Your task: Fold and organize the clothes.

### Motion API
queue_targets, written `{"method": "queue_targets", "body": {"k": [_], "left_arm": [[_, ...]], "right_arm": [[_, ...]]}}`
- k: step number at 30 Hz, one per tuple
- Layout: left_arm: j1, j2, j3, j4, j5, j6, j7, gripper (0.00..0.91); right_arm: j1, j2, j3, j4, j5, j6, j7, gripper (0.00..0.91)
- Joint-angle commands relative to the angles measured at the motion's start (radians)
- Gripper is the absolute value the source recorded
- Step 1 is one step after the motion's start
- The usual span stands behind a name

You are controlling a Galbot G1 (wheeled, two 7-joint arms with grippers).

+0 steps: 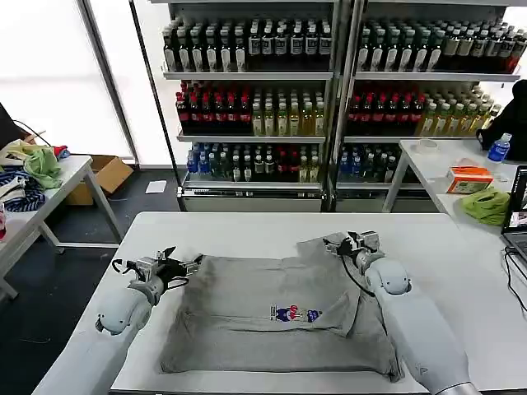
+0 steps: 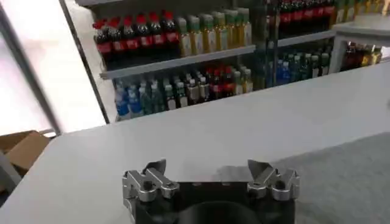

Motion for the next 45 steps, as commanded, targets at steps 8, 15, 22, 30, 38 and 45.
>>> {"method": "queue_targets", "body": {"k": [8, 15, 22, 30, 38, 45], "left_arm": [[0.01, -0.009, 0.014, 0.003, 0.004, -0.003, 0.009, 0.907], [0.014, -0.023, 0.025, 0.018, 0.01, 0.001, 0.018, 0.151], [0.003, -0.025, 0.038, 0.037, 0.008, 0.005, 0.021, 0.0], [-0.007, -0.027, 0.058, 0.055, 0.008, 0.017, 0.018, 0.01], [-0.006, -0.03, 0.062, 0.06, 0.009, 0.011, 0.011, 0.0], [-0.004, -0.036, 0.045, 0.049, 0.018, -0.026, 0.005, 0.0]], "right_arm": [[-0.039, 0.026, 0.011, -0.006, -0.007, 0.0, 0.004, 0.907], [-0.05, 0.026, 0.015, -0.003, -0.011, -0.002, 0.008, 0.877], [-0.06, 0.022, 0.02, 0.006, -0.013, -0.003, 0.016, 0.474], [-0.075, 0.022, 0.026, 0.007, -0.017, 0.001, 0.02, 0.0], [-0.089, 0.021, 0.026, 0.025, -0.027, 0.006, 0.017, 0.0], [-0.103, 0.012, 0.033, 0.076, -0.023, 0.021, 0.016, 0.0]]}}
